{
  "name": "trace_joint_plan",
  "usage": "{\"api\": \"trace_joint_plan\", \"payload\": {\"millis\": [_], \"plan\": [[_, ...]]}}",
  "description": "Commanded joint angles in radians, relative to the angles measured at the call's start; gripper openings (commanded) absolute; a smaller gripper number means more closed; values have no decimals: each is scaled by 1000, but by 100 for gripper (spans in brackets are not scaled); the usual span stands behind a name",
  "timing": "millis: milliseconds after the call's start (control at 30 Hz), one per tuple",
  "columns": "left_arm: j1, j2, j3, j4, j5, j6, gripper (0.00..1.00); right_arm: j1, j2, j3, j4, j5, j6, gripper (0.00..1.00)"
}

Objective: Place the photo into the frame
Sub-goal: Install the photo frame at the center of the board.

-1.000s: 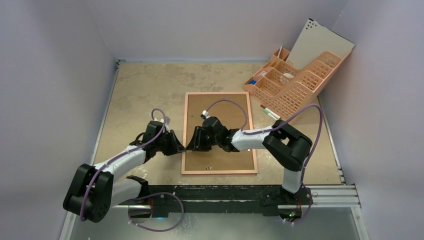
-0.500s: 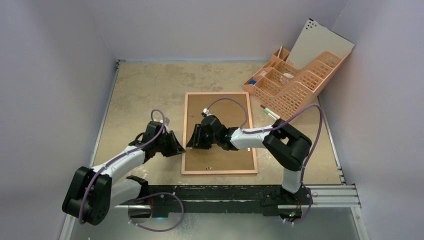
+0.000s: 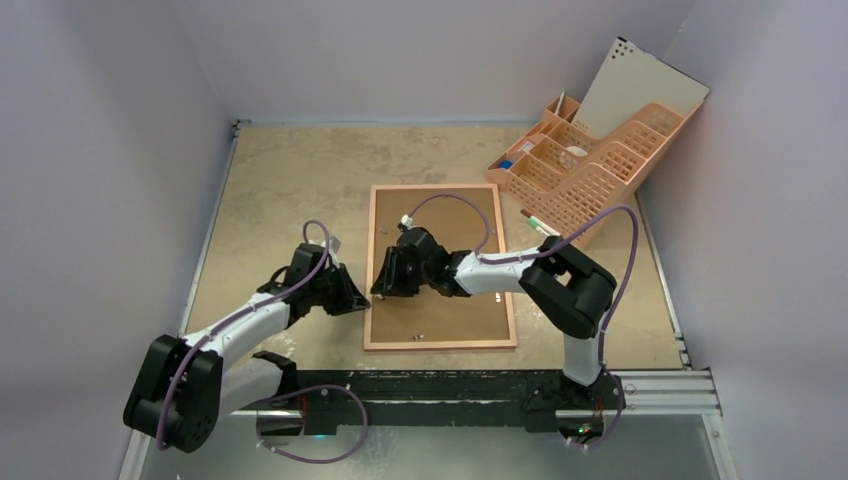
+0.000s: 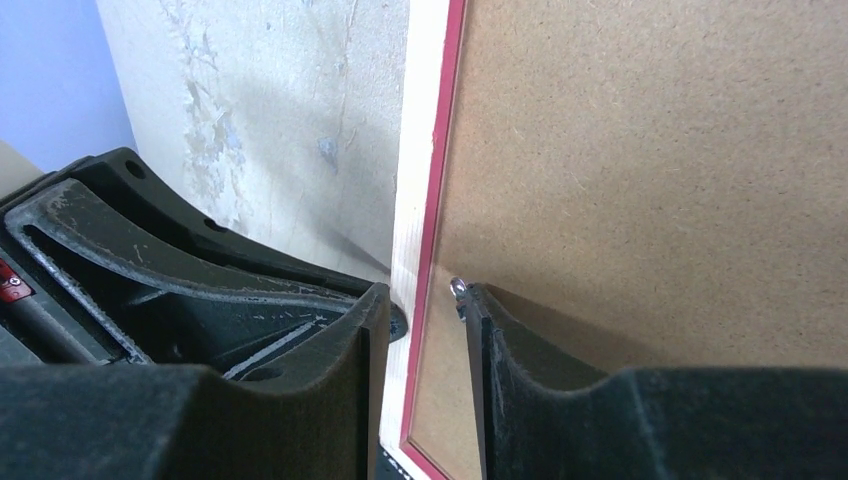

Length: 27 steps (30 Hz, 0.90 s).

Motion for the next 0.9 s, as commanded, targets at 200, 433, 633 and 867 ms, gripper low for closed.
{"api": "trace_joint_plan", "payload": {"millis": [200,433,633,867], "plan": [[-9,15,-19,33,16,-10,0,7,18,-12,5,-71,12,35],[-9,10,-23,31,15,-8,0,11,27,-41,62,-95,51,28],[-9,9,-23,31,14,-8,0,15,30,-68,119,-84,77,28],[-9,0,-26,26,11,-8,0,18,23,-90,147,-68,108,21]]}}
